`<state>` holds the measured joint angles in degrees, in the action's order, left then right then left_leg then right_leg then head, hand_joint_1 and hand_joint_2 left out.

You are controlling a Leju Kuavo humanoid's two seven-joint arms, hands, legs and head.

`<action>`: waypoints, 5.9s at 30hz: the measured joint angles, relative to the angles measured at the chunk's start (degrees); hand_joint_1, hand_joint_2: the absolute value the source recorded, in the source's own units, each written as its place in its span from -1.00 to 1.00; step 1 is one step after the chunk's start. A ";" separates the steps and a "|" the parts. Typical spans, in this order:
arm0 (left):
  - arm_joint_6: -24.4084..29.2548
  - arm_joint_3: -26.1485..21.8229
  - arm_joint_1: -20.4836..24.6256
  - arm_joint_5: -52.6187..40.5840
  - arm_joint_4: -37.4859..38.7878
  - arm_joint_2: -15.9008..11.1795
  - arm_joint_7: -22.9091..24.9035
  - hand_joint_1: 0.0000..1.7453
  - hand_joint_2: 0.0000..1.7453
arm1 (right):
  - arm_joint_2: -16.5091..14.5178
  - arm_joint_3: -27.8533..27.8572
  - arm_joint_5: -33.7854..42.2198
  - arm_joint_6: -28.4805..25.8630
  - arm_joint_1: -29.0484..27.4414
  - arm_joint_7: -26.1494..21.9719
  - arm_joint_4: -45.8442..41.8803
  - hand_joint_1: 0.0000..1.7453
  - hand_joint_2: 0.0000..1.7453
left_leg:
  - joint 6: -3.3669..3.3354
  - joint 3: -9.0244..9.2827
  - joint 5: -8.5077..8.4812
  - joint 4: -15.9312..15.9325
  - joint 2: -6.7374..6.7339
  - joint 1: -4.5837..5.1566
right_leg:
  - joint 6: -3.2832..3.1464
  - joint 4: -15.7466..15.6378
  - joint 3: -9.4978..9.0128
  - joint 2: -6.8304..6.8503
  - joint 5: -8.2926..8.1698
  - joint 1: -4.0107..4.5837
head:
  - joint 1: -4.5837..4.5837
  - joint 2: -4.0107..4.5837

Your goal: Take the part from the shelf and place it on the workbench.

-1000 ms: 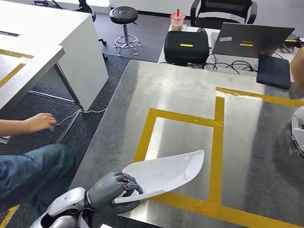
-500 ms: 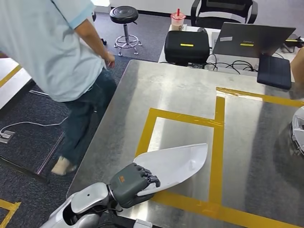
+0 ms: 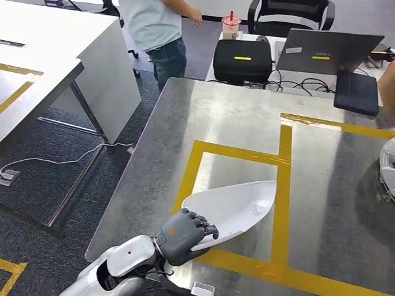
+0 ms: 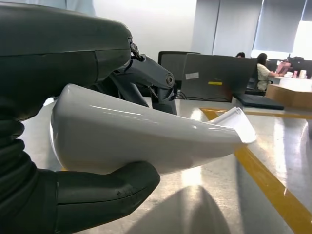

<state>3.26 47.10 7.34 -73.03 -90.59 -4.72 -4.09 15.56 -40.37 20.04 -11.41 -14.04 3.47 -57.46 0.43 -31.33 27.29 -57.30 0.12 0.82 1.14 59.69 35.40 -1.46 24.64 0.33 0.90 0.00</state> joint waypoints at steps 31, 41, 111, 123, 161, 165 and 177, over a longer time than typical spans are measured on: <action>10.30 -13.07 -13.00 26.00 -10.46 -1.34 -9.05 -1.00 -1.00 | 6.96 -14.10 15.12 -13.58 0.64 -2.23 -5.46 -1.00 -1.00 | 0.07 0.03 -1.21 0.47 -0.28 -1.52 | 4.66 0.55 -3.26 0.79 2.37 -2.29 | -0.78 0.00; 17.29 -19.50 -21.07 39.20 -14.76 -5.91 -11.41 -1.00 -1.00 | 10.93 -20.95 23.18 -20.59 0.65 -4.99 -11.84 -1.00 -1.00 | 1.36 -6.40 8.98 -15.76 -0.06 -1.42 | 0.36 0.65 0.75 0.63 0.02 -1.43 | -0.21 0.00; -5.00 -87.93 -26.39 63.40 15.39 25.22 -12.06 -1.00 -1.00 | 10.89 6.84 12.85 -19.50 -14.55 -23.26 -43.78 -1.00 -1.00 | -0.70 7.80 2.45 4.44 -0.11 -0.26 | 1.86 -3.71 -0.68 1.77 -3.49 -0.43 | 0.50 -0.02; -8.52 -81.57 -28.06 77.00 7.49 25.27 -5.90 -1.00 -1.00 | 6.97 12.74 9.14 -11.82 -15.18 -19.95 -42.28 -1.00 -1.00 | -1.46 -1.59 -5.13 3.02 -0.20 0.09 | 2.91 -1.94 -10.09 0.80 4.31 -0.83 | 0.31 -0.02; -3.00 -64.18 -27.77 66.70 1.88 19.97 -14.52 -1.00 -1.00 | -4.07 27.75 -1.97 -1.45 -11.64 -16.58 -33.53 -1.00 -1.00 | 0.79 -4.79 2.04 -6.34 1.67 -0.22 | 0.49 -4.10 -6.58 1.47 2.17 -1.23 | 1.81 -0.02; 1.03 -58.59 -27.95 69.89 2.16 16.59 -14.37 -1.00 -1.00 | -4.14 27.98 -3.94 -2.43 -11.41 -16.47 -32.50 -1.00 -1.00 | 1.00 -7.10 3.85 -13.08 0.34 -0.55 | 0.31 -4.07 -5.87 4.72 1.83 -0.87 | 1.91 -0.02; 3.45 -52.09 -28.08 71.92 2.27 12.34 -14.31 -1.00 -1.00 | -4.20 28.04 -5.38 -2.92 -10.25 -16.58 -30.58 -1.00 -1.00 | -2.44 0.48 -2.77 3.06 0.04 -0.04 | 2.57 8.47 -0.43 2.27 8.89 -0.53 | 1.54 -0.02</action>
<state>6.71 -4.99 -20.74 -1.11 -88.32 7.62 -18.40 11.37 -12.33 14.66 -14.34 -24.29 -13.11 -88.05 -2.00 -30.85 24.52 -54.25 0.15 0.79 3.71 68.16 34.97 0.81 33.53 -0.19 2.44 -0.02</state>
